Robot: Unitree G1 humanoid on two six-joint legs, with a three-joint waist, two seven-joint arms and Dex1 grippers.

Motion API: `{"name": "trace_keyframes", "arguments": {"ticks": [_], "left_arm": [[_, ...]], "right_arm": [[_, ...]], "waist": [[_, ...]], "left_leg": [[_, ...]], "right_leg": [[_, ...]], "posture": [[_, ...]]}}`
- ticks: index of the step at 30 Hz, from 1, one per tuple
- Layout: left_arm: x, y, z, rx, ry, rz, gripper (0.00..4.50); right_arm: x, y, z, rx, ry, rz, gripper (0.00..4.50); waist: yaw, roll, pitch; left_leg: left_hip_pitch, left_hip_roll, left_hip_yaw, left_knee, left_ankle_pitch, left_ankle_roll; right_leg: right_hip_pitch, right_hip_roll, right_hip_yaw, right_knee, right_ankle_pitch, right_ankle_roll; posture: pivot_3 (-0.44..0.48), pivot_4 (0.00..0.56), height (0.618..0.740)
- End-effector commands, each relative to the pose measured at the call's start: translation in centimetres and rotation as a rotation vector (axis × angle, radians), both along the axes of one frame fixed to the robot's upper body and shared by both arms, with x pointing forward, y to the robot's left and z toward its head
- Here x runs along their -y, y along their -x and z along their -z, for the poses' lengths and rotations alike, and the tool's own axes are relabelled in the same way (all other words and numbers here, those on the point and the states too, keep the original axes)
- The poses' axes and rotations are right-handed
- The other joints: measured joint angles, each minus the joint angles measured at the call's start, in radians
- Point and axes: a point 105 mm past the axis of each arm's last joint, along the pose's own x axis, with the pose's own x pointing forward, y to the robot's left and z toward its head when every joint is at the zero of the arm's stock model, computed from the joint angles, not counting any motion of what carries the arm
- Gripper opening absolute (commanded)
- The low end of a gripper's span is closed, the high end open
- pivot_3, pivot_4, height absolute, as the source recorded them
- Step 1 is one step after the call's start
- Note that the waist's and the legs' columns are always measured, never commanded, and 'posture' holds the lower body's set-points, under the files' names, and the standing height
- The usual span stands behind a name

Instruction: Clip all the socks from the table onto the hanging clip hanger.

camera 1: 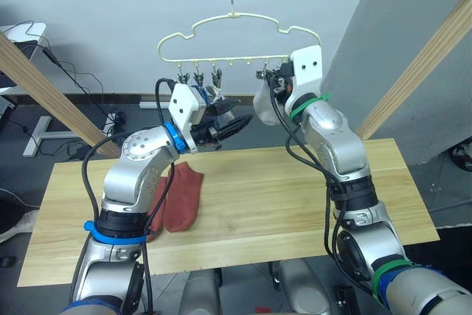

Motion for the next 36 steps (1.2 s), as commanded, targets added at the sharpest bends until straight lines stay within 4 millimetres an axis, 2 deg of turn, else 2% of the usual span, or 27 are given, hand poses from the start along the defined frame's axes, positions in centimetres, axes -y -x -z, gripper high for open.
{"name": "trace_keyframes", "arguments": {"ticks": [1, 20, 36], "left_arm": [[-0.2, 0.7, -0.9, 0.041, 0.007, 0.014, 2.56], [-0.6, 0.3, -0.8, 0.047, -0.004, -0.008, 2.56], [-0.7, 0.5, -0.6, 0.043, -0.009, -0.007, 2.56]], "right_arm": [[0.5, 0.8, -1.6, 0.063, 0.001, 0.008, 2.01], [0.8, 0.7, -1.4, 0.041, 0.001, 0.039, 2.01], [1.2, 2.1, -1.1, 0.039, 0.017, 0.024, 2.01]], "waist": [[0.0, 0.0, 0.0], [0.0, 0.0, 0.0], [0.0, 0.0, 0.0]], "left_leg": [[0.0, 0.0, 0.0, 0.0, 0.0, 0.0], [0.0, 0.0, 0.0, 0.0, 0.0, 0.0], [0.0, 0.0, 0.0, 0.0, 0.0, 0.0]], "right_leg": [[0.0, 0.0, 0.0, 0.0, 0.0, 0.0], [0.0, 0.0, 0.0, 0.0, 0.0, 0.0], [0.0, 0.0, 0.0, 0.0, 0.0, 0.0]], "posture": [[-0.183, 0.252, 0.74], [-0.179, 0.246, 0.74], [-0.18, 0.246, 0.74]]}}
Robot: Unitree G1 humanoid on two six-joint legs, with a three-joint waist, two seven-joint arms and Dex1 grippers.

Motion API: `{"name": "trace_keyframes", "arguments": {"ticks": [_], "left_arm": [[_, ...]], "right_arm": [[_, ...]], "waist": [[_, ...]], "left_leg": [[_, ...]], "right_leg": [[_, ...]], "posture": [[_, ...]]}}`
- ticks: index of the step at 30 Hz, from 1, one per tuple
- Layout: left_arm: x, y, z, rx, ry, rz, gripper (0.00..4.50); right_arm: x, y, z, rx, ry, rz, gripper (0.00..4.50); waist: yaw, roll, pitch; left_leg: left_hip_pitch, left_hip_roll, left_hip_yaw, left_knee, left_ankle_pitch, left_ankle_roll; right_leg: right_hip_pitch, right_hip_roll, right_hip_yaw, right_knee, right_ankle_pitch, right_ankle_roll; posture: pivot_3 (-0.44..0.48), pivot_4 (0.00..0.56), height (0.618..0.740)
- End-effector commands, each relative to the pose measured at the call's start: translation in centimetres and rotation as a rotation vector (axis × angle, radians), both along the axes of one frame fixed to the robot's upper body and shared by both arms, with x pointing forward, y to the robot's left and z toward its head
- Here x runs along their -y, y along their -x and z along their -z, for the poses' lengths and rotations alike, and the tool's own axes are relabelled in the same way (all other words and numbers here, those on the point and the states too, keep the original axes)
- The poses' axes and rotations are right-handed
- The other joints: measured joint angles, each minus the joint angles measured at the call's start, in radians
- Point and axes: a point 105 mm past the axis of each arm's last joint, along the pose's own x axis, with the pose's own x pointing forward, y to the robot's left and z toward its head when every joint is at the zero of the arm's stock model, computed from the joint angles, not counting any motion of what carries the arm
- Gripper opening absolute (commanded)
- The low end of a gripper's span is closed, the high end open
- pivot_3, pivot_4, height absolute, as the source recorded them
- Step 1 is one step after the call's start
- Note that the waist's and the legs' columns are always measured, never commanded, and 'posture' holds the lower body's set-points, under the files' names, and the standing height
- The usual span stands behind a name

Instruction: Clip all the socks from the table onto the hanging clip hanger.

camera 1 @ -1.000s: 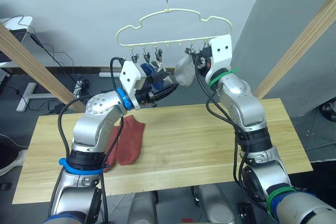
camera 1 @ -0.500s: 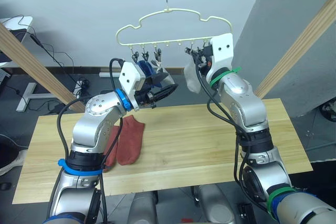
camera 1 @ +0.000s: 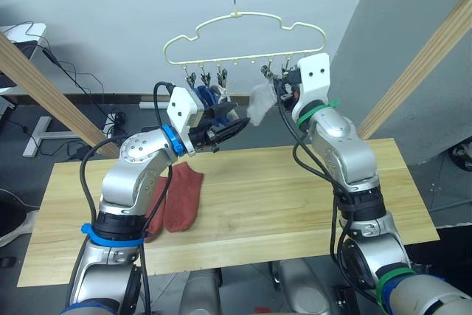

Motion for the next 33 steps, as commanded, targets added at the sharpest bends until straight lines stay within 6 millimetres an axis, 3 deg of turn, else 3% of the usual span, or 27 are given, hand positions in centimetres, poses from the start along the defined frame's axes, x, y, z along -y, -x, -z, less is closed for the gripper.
{"name": "trace_keyframes", "arguments": {"ticks": [1, 18, 33], "left_arm": [[-0.3, 0.4, -1.1, 0.057, 0.001, 0.004, 2.56], [-0.7, 0.6, -0.9, 0.064, -0.029, 0.008, 2.56], [-0.8, 0.8, -0.4, 0.07, -0.064, 0.014, 2.56]], "right_arm": [[0.1, 1.0, -1.3, 0.053, 0.003, -0.013, 2.01], [0.6, 2.8, -0.3, 0.036, 0.078, -0.09, 2.01], [0.7, 3.1, 0.0, 0.03, 0.101, -0.117, 2.01]], "waist": [[0.0, 0.0, 0.0], [0.0, 0.0, 0.0], [0.0, 0.0, 0.0]], "left_leg": [[0.0, 0.0, 0.0, 0.0, 0.0, 0.0], [0.0, 0.0, 0.0, 0.0, 0.0, 0.0], [0.0, 0.0, 0.0, 0.0, 0.0, 0.0]], "right_leg": [[0.0, 0.0, 0.0, 0.0, 0.0, 0.0], [0.0, 0.0, 0.0, 0.0, 0.0, 0.0], [0.0, 0.0, 0.0, 0.0, 0.0, 0.0]], "posture": [[-0.18, 0.246, 0.74], [-0.182, 0.237, 0.74], [-0.177, 0.228, 0.74]]}}
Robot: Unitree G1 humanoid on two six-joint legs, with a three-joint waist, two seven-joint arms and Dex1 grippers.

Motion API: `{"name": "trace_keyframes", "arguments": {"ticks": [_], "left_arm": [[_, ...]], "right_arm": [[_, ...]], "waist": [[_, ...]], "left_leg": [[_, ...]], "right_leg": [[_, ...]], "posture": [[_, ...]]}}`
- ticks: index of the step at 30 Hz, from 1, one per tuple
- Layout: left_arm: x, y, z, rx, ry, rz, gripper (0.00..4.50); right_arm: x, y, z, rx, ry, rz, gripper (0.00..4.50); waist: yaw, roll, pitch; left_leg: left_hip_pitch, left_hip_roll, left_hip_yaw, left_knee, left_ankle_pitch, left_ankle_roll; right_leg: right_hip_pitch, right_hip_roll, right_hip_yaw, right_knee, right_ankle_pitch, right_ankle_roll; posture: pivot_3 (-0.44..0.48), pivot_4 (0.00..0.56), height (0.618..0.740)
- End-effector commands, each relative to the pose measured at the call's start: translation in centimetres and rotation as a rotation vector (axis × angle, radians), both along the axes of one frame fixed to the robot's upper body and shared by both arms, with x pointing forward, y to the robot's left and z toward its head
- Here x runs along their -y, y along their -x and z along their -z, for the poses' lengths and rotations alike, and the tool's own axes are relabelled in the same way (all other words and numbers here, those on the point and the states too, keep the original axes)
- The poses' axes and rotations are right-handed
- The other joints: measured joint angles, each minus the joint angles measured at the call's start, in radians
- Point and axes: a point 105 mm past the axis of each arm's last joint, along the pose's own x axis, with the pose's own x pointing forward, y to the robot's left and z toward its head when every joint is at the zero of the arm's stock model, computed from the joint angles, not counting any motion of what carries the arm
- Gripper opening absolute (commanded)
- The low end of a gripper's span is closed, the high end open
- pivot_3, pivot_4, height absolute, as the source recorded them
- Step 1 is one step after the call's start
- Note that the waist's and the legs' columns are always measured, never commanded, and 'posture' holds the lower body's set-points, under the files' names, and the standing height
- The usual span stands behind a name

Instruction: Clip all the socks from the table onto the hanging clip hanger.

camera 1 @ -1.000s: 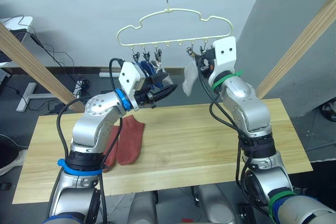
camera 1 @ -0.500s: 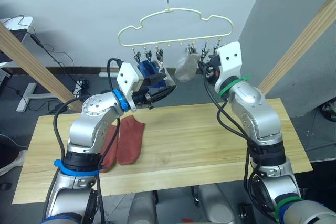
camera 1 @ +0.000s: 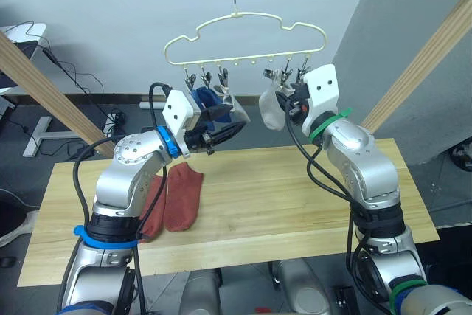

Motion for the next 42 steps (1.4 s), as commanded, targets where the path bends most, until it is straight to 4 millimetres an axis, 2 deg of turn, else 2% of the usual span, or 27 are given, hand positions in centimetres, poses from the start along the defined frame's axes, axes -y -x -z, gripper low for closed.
{"name": "trace_keyframes", "arguments": {"ticks": [1, 15, 21, 29, 33, 36, 41, 42], "left_arm": [[-0.1, 0.5, -0.7, 0.055, -0.022, 0.012, 2.56], [-1.0, 1.1, 0.5, 0.053, -0.091, 0.014, 2.56], [-2.1, 1.7, 1.4, 0.044, -0.12, -0.009, 2.56], [-3.8, 3.0, 3.3, 0.011, -0.165, -0.064, 2.56], [-4.0, 3.2, 4.4, 0.017, -0.196, -0.082, 2.56], [-4.1, 3.0, 4.7, 0.018, -0.184, -0.105, 2.56], [-4.5, 2.6, 5.0, 0.028, -0.176, -0.137, 2.56], [-4.5, 2.6, 5.0, 0.029, -0.176, -0.141, 2.56]], "right_arm": [[-0.1, 0.8, -1.2, 0.058, -0.001, -0.019, 2.01], [0.2, 2.0, 0.4, 0.036, 0.065, -0.132, 2.01], [0.4, 3.5, 1.1, 0.037, 0.103, -0.248, 2.01], [2.0, 5.1, 3.0, 0.005, 0.171, -0.343, 2.01], [2.8, 5.9, 4.3, -0.017, 0.193, -0.375, 2.01], [3.2, 5.9, 4.9, -0.027, 0.189, -0.369, 2.58], [3.7, 5.8, 5.4, -0.033, 0.179, -0.348, 4.35], [3.8, 5.9, 5.5, -0.035, 0.178, -0.347, 4.43]], "waist": [[0.0, 0.0, 0.0], [0.001, 0.0, -0.001], [0.003, 0.0, -0.001], [0.02, 0.0, -0.014], [0.033, 0.0, -0.033], [0.038, 0.0, -0.052], [0.038, 0.001, -0.096], [0.038, 0.0, -0.104]], "left_leg": [[0.0, 0.0, 0.0, 0.0, 0.0, 0.0], [0.0, 0.0, 0.0, 0.0, 0.0, 0.0], [0.0, 0.0, 0.0, 0.0, 0.0, 0.0], [0.0, 0.0, 0.0, 0.0, 0.0, 0.0], [0.0, 0.0, 0.0, 0.0, 0.0, -0.001], [0.0, 0.0, 0.0, 0.001, 0.0, -0.001], [0.003, 0.0, 0.0, 0.0, 0.002, -0.004], [0.003, 0.0, 0.001, 0.0, 0.002, -0.004]], "right_leg": [[0.0, 0.0, 0.0, 0.0, 0.0, 0.0], [0.0, 0.0, 0.0, 0.0, 0.0, 0.0], [0.0, 0.0, 0.0, 0.0, 0.0, 0.0], [0.0, 0.0, 0.0, 0.001, 0.0, 0.0], [0.001, 0.0, 0.0, 0.0, 0.0, 0.0], [0.001, 0.0, 0.0, 0.0, 0.0, 0.0], [0.003, 0.0, 0.0, 0.0, 0.0, 0.0], [0.003, 0.001, 0.0, 0.0, 0.0, 0.0]], "posture": [[-0.177, 0.228, 0.74], [-0.162, 0.222, 0.74], [-0.15, 0.219, 0.74], [-0.122, 0.187, 0.74], [-0.117, 0.149, 0.74], [-0.11, 0.121, 0.74], [-0.106, 0.078, 0.74], [-0.107, 0.067, 0.74]]}}
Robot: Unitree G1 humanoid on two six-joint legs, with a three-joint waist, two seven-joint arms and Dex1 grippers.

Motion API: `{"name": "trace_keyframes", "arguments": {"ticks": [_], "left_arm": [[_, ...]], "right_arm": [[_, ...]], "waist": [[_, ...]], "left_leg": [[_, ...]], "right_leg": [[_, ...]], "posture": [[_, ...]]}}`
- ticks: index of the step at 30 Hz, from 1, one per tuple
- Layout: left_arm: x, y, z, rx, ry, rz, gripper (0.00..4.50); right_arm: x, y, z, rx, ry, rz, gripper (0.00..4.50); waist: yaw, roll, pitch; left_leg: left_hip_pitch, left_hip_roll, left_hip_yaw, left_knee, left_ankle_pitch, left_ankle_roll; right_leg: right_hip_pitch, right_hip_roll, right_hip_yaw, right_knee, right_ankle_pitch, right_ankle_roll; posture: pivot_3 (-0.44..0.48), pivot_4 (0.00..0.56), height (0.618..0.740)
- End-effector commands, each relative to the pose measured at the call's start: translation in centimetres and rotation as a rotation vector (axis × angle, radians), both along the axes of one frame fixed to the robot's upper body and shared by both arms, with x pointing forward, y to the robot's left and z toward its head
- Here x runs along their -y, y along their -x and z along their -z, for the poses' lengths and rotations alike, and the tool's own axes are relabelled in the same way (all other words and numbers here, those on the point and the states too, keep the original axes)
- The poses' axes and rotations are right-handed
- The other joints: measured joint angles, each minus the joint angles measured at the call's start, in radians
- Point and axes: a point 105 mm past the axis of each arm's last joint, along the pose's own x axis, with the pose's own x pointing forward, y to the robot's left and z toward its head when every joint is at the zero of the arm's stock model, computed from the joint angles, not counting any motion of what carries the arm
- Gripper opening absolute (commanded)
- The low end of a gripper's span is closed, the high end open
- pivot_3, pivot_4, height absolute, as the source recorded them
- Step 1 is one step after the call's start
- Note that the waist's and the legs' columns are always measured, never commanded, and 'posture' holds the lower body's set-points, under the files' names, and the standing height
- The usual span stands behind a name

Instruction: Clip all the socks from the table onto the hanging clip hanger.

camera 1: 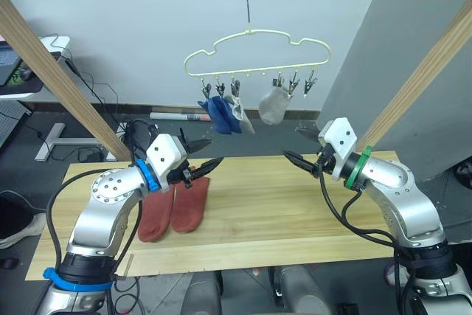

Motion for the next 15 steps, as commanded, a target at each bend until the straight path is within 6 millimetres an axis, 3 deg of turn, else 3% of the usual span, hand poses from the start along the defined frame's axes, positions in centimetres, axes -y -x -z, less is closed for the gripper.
{"name": "trace_keyframes", "arguments": {"ticks": [1, 5, 8, 13, 15], "left_arm": [[-0.4, -0.1, -0.5, 0.044, 0.004, -0.019, 2.56], [-0.7, -0.2, -0.2, 0.042, -0.001, -0.036, 2.56], [-1.0, 0.2, 0.2, 0.029, -0.001, -0.046, 3.07], [-1.6, 0.7, 1.1, -0.002, -0.011, -0.047, 4.47], [-1.8, 0.7, 1.3, -0.009, -0.01, -0.051, 4.47]], "right_arm": [[0.6, 0.4, -0.5, 0.027, -0.022, 0.0, 4.43], [1.0, 0.6, 0.2, 0.008, -0.008, -0.003, 4.43], [1.4, 0.9, 0.8, -0.014, 0.009, -0.015, 4.5], [1.9, 1.4, 2.3, -0.054, 0.04, -0.032, 4.5], [1.9, 1.6, 2.7, -0.066, 0.044, -0.041, 4.5]], "waist": [[0.0, 0.0, -0.017], [-0.001, 0.0, -0.043], [-0.001, 0.0, -0.067], [0.0, 0.001, -0.086], [0.0, 0.001, -0.087]], "left_leg": [[0.001, 0.0, 0.0, 0.0, 0.0, 0.0], [0.013, 0.0, 0.001, -0.001, 0.0, 0.0], [0.015, 0.0, 0.001, 0.0, 0.0, 0.001], [0.021, 0.001, 0.002, -0.001, 0.0, 0.001], [0.03, 0.001, 0.002, -0.001, 0.0, 0.001]], "right_leg": [[0.001, 0.0, 0.0, 0.0, 0.0, 0.0], [0.013, 0.0, 0.001, -0.002, -0.001, 0.002], [0.014, 0.001, 0.001, -0.001, -0.002, 0.003], [0.019, 0.002, 0.003, -0.001, -0.002, 0.003], [0.028, 0.002, 0.002, -0.002, -0.003, 0.003]], "posture": [[-0.106, 0.058, 0.74], [-0.091, 0.039, 0.74], [-0.082, 0.028, 0.74], [-0.066, 0.014, 0.74], [-0.065, 0.012, 0.74]]}}
